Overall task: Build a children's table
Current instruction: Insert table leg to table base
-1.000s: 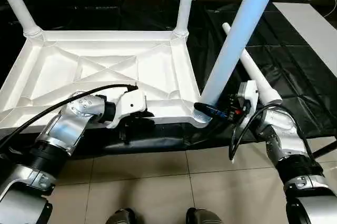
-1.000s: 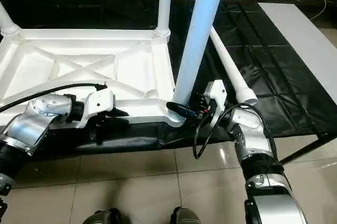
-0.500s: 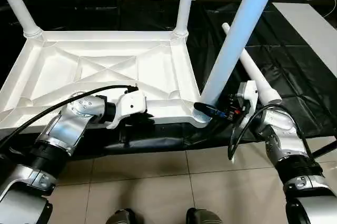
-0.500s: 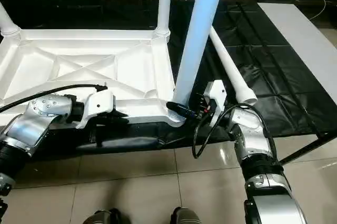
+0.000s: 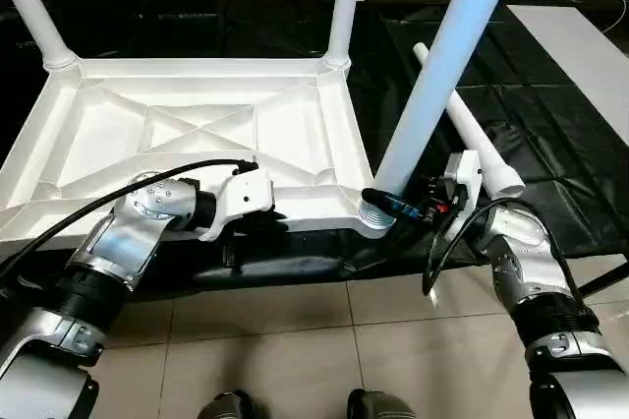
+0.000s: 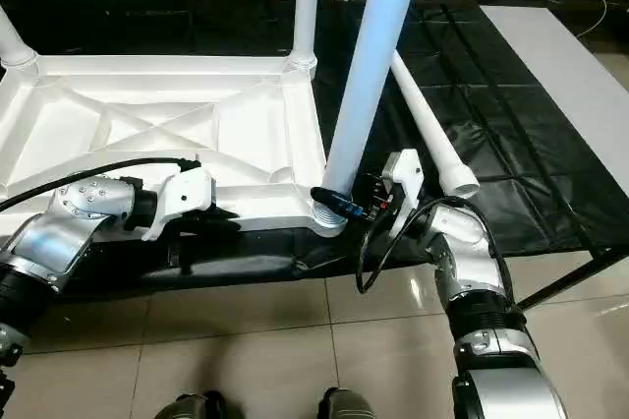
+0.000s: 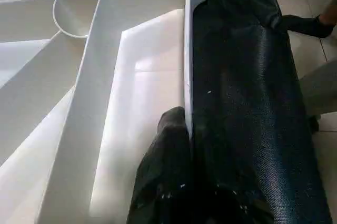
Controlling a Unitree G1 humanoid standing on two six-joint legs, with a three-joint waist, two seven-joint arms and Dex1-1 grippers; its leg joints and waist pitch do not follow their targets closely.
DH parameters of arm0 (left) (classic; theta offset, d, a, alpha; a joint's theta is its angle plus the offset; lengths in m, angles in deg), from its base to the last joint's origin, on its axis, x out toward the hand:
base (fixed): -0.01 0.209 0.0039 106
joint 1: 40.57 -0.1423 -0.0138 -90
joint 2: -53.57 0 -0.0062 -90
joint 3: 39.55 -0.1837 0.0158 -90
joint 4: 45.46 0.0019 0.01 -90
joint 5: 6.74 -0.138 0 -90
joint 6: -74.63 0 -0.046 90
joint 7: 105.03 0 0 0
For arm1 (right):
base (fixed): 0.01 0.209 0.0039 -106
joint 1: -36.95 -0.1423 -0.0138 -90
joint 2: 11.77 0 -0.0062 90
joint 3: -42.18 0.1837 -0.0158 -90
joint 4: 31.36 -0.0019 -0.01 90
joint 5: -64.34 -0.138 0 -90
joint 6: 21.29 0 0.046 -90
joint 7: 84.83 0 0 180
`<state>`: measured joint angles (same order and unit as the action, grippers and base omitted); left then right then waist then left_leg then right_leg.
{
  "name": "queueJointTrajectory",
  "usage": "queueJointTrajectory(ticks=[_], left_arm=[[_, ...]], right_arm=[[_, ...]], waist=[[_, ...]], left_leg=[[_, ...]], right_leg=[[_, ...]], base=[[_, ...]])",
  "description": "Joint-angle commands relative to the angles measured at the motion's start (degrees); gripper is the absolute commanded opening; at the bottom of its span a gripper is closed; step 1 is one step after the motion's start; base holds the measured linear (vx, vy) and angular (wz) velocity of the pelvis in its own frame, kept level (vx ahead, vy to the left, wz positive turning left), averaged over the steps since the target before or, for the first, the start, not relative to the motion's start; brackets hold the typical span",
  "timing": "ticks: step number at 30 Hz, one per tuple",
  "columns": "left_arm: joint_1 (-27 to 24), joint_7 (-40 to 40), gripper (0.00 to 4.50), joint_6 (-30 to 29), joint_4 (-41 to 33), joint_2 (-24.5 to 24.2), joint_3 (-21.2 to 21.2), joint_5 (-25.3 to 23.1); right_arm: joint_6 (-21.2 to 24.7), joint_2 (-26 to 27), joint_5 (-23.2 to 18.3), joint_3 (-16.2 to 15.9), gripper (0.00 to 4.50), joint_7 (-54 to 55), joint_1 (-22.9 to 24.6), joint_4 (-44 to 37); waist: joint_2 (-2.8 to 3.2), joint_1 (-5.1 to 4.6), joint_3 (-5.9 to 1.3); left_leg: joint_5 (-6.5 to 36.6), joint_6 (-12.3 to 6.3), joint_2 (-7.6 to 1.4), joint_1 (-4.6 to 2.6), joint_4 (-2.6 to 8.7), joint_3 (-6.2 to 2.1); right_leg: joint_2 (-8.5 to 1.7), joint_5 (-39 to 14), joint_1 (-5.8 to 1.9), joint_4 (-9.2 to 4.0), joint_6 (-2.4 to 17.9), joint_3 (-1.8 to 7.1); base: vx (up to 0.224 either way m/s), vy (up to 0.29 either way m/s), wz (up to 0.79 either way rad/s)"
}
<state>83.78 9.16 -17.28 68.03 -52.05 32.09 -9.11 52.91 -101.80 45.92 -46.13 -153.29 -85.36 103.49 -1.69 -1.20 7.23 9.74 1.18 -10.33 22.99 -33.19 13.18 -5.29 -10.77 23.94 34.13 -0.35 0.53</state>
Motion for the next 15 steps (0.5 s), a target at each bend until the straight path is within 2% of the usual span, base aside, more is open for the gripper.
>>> queueJointTrajectory(ticks=[1, 6, 15], left_arm=[[-0.61, 3.08, 0.00, -1.09, 1.17, 0.40, 0.12, -1.66], [-1.24, 6.32, 0.00, -3.27, 0.26, 1.38, 0.63, -2.41], [-1.98, 7.22, 0.00, -5.28, -0.98, 1.71, 0.98, -2.35]], right_arm=[[1.72, 0.33, 2.06, -1.34, 1.91, 1.93, 2.47, 2.47], [-2.14, 1.99, 3.61, -1.00, 1.91, 5.96, 4.56, 2.82], [-4.34, 3.97, 4.26, 0.10, 1.91, 11.45, 7.08, 4.30]], waist=[[0.88, -0.16, -3.61], [0.83, -0.31, -3.33], [0.89, -0.51, -3.01]], left_leg=[[11.42, -4.38, -3.14, -2.55, 4.13, -1.23], [13.67, -3.33, -3.14, -2.56, 4.36, -1.31], [17.46, -1.53, -3.18, -2.53, 4.93, -1.56]], right_leg=[[-1.69, -2.84, -1.49, -3.03, 18.08, 0.87], [-1.76, -5.77, -1.22, -3.42, 17.18, 1.00], [-1.70, -10.08, -0.83, -3.92, 15.21, 1.11]], base=[[0.000, 0.000, 0.00], [0.000, 0.000, 0.00], [0.000, 0.000, 0.00]])
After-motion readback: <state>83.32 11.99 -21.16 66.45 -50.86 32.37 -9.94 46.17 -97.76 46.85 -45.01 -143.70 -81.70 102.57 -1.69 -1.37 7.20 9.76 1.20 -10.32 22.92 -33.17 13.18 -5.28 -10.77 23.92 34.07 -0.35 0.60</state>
